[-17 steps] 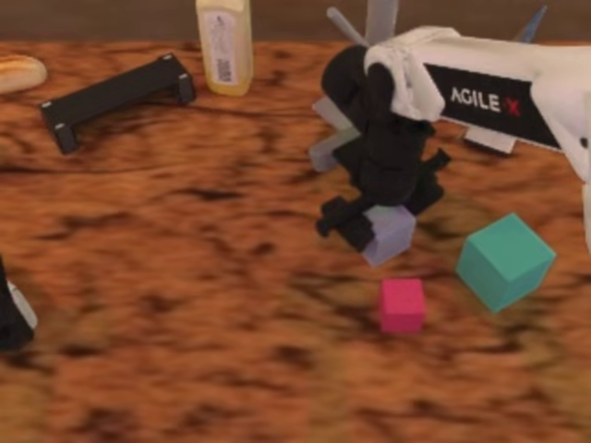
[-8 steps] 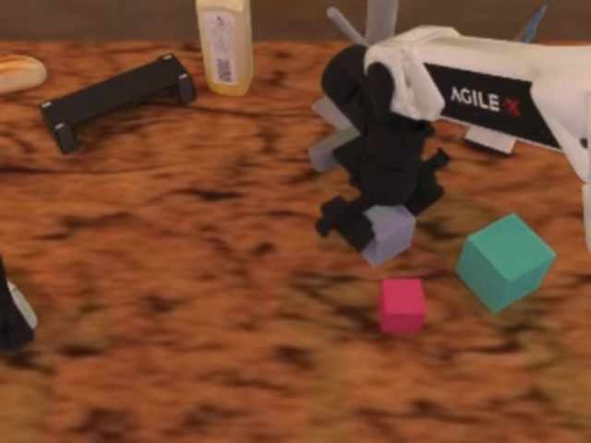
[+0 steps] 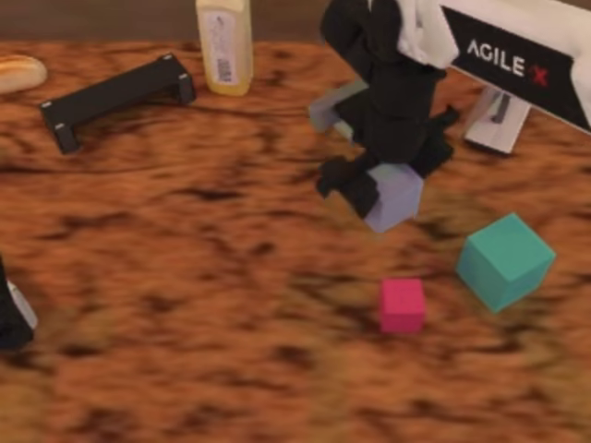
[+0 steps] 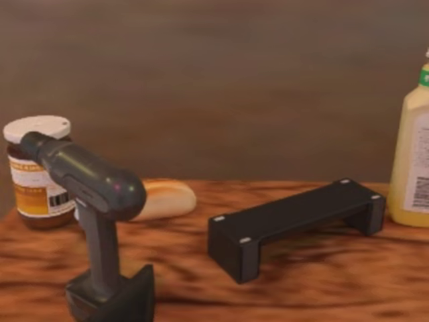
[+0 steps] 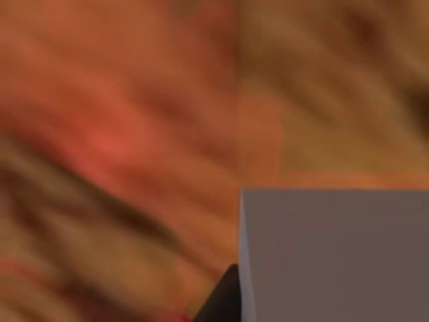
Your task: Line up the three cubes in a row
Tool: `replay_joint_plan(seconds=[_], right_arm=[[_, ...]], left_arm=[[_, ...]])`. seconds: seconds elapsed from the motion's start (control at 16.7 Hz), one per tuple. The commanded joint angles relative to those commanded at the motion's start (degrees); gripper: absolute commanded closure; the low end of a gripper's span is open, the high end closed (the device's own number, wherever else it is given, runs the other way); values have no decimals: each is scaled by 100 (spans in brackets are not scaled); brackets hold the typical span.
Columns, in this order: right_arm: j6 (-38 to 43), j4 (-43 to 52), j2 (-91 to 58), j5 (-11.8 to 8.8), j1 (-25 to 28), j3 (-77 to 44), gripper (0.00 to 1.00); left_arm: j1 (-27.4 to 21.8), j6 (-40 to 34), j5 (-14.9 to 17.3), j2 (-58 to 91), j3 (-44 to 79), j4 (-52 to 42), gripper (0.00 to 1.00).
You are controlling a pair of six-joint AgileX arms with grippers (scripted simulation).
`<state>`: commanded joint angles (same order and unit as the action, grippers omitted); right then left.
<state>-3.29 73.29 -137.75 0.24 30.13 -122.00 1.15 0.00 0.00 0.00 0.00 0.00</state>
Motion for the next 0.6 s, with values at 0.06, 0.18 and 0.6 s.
replay_joint_plan(seconds=[0.06, 0.18, 0.6], right_arm=[[-1, 20, 9, 0, 1, -18, 100], [-1, 20, 9, 0, 1, -18, 100], [945, -95, 284, 15, 263, 374, 100]], left_arm=[[0, 0, 0, 0, 0, 0, 0], [0, 0, 0, 0, 0, 0, 0], [0, 0, 0, 0, 0, 0, 0]])
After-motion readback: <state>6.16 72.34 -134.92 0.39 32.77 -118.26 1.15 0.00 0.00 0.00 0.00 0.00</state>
